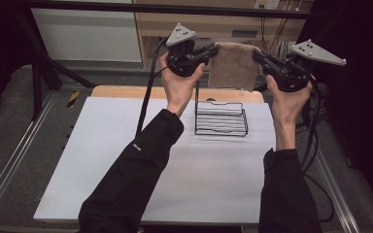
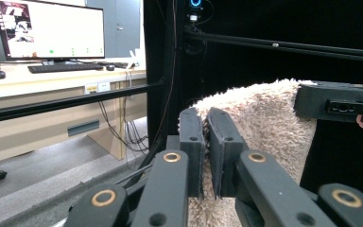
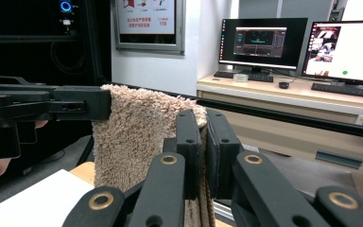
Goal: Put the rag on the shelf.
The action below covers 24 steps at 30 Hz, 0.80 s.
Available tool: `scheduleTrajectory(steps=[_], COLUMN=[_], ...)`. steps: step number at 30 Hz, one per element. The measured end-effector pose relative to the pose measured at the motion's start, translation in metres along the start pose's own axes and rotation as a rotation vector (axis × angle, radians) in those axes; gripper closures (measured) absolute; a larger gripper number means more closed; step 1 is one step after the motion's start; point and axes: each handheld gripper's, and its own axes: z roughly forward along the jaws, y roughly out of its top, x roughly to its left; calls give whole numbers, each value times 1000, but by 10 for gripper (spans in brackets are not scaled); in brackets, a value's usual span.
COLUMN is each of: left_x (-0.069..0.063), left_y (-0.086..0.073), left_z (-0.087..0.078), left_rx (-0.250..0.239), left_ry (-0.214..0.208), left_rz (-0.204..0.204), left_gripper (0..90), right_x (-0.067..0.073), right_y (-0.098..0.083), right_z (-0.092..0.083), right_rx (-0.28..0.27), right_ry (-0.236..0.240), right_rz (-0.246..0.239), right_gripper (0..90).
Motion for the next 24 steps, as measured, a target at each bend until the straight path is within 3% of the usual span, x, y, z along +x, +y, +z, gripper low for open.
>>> scheduleTrajectory(steps=[13, 24], left_x=[8, 19], left_y=[8, 2], left_z=[15, 30], left_rx=[-12, -5], left_ry=[22, 38], left_rz=[12, 24], left_gripper=[845, 844], right_x=[-14, -27], right_y=[5, -3], right_z=[16, 33], right_rx=[-13, -5], right_ry=[-7, -7], right_rz=[-3, 1], right_gripper=[857, 856])
